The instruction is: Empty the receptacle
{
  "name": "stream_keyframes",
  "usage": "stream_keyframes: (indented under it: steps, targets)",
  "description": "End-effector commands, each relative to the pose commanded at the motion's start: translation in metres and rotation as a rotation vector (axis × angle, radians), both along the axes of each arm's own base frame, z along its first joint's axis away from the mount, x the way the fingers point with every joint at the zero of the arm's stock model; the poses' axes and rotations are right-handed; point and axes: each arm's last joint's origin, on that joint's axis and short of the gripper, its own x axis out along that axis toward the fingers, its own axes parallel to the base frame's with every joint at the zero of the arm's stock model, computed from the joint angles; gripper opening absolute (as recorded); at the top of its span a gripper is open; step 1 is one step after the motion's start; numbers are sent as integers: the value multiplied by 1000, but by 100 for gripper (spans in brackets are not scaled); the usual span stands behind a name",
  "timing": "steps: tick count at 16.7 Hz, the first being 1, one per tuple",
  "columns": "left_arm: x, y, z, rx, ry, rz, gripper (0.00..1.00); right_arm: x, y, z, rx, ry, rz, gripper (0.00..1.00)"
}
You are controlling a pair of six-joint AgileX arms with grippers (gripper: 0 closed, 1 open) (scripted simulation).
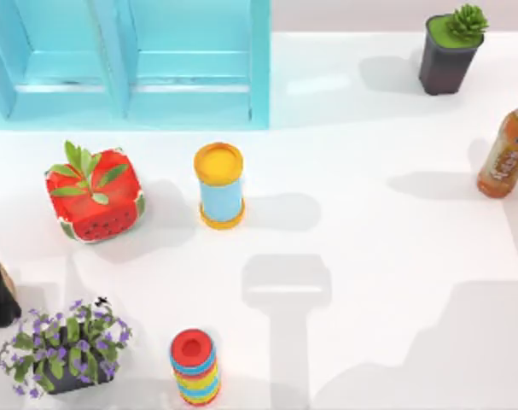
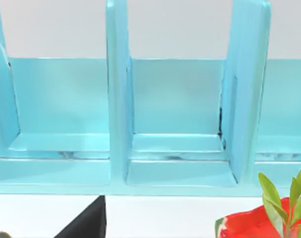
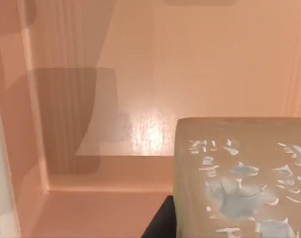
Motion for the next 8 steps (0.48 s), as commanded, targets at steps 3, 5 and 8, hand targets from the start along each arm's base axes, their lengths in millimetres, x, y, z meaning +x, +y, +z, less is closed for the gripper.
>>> stream_keyframes:
  steps: [3, 5, 8]
  targets:
    - [0, 0, 0, 0, 0, 0, 100, 1, 0, -2, 2, 4, 1, 0]
    - [0, 0, 0, 0, 0, 0, 100, 3, 3, -3, 4, 6, -1, 0]
    - [0, 0, 0, 0, 0, 0, 100, 18, 26, -11, 9, 19, -5, 0]
